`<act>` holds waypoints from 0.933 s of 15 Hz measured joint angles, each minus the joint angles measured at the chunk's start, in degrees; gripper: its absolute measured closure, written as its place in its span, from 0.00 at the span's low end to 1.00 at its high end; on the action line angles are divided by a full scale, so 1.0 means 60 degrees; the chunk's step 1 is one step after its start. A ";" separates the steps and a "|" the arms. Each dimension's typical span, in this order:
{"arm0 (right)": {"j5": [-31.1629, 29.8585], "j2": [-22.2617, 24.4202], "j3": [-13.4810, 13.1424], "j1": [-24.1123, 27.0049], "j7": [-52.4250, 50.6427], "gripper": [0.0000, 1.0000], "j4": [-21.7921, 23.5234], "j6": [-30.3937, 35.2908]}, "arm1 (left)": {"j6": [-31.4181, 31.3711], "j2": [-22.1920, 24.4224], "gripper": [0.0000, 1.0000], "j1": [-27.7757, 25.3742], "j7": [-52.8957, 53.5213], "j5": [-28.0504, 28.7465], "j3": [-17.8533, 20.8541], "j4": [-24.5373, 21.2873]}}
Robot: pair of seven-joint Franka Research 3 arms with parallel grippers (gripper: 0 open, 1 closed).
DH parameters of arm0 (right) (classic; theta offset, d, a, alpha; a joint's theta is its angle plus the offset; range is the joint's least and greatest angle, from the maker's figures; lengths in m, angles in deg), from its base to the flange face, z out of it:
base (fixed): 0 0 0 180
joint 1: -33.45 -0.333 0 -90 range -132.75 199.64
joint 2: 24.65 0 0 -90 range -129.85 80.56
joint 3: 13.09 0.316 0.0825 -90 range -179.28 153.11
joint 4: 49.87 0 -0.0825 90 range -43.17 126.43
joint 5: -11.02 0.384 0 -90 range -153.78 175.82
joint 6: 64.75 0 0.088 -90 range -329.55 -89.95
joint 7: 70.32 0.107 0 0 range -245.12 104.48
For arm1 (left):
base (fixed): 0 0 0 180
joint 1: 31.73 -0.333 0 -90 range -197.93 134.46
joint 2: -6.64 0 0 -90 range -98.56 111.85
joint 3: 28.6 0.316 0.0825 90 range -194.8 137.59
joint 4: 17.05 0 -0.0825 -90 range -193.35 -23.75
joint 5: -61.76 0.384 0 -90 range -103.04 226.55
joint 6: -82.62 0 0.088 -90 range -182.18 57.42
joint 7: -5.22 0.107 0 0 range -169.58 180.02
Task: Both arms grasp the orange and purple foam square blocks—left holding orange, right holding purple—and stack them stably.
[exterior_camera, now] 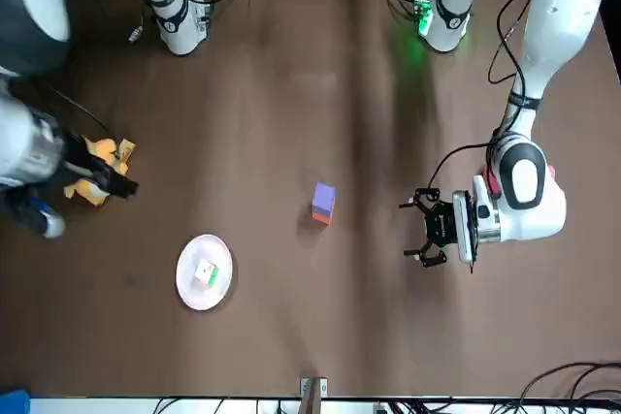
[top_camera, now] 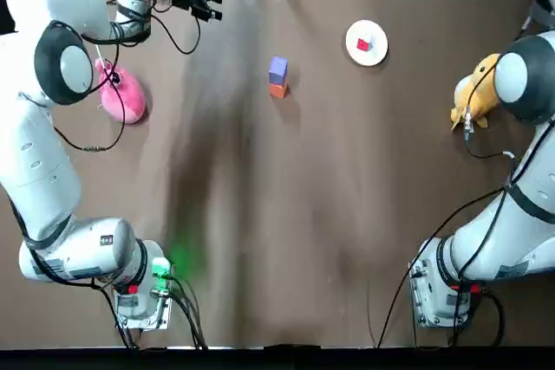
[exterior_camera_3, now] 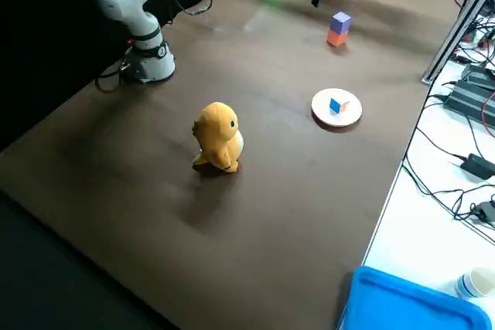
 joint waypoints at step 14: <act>-0.0390 0.5054 -0.0606 0.0907 -0.4640 0.00 0.5397 -0.2504 | -0.0050 0.1591 0.00 -0.0002 -0.8554 0.2012 0.0111 -0.0396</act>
